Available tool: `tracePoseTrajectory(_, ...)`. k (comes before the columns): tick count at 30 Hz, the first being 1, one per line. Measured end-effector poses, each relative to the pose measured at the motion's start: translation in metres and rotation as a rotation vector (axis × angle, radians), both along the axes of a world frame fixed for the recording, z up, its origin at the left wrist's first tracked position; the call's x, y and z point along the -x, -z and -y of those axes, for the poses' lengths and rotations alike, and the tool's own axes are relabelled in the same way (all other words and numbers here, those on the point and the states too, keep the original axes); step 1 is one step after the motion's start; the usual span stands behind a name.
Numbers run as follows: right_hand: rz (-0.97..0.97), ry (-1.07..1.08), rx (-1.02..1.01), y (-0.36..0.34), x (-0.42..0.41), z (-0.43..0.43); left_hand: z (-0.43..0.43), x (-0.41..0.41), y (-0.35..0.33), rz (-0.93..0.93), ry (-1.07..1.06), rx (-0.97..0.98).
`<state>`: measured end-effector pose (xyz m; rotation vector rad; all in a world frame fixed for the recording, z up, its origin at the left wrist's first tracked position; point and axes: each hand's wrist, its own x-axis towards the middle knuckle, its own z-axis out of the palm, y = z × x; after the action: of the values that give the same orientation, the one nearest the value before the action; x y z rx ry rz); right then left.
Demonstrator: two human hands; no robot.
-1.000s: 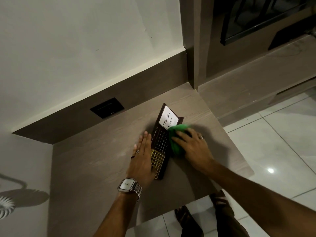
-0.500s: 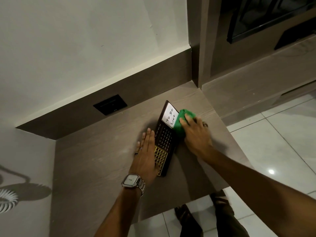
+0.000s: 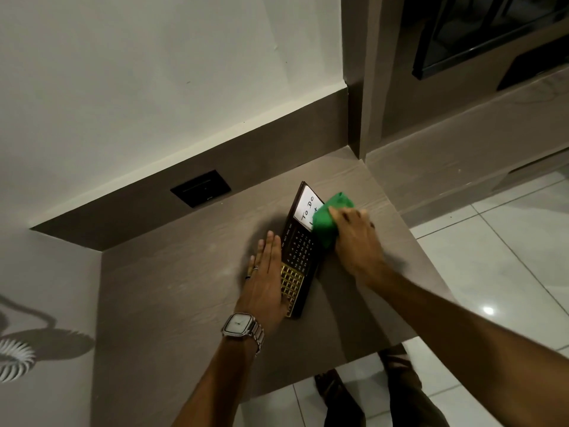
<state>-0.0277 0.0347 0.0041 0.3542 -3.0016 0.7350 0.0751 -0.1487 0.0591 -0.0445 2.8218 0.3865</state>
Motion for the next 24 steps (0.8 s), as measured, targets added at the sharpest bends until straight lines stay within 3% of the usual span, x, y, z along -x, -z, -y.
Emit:
tracePoseTrajectory(3, 0.014, 0.007, 0.049, -0.003, -0.006, 0.002, 0.000, 0.000, -0.001, -0.011, -0.005, -0.009)
tracePoseTrajectory(8, -0.038, -0.331, 0.018, 0.022, -0.091, 0.008, 0.001, 0.000, 0.001, -0.023, 0.003, -0.021)
tracePoseTrajectory(14, -0.058, -0.041, -0.075, 0.012, 0.038, -0.008, 0.001, -0.001, 0.000, -0.020, -0.002, -0.044)
tracePoseTrajectory(17, -0.061, 0.082, -0.029, 0.005, 0.060, -0.010, 0.000, -0.001, 0.000, -0.023, -0.002, -0.038)
tracePoseTrajectory(20, -0.013, 0.012, 0.014, 0.010, 0.016, 0.002, 0.001, 0.000, 0.000, -0.032, -0.010, -0.027)
tracePoseTrajectory(24, 0.037, -0.263, 0.083, 0.023, -0.092, 0.015, 0.000, 0.001, 0.000, -0.021, -0.003, -0.030)
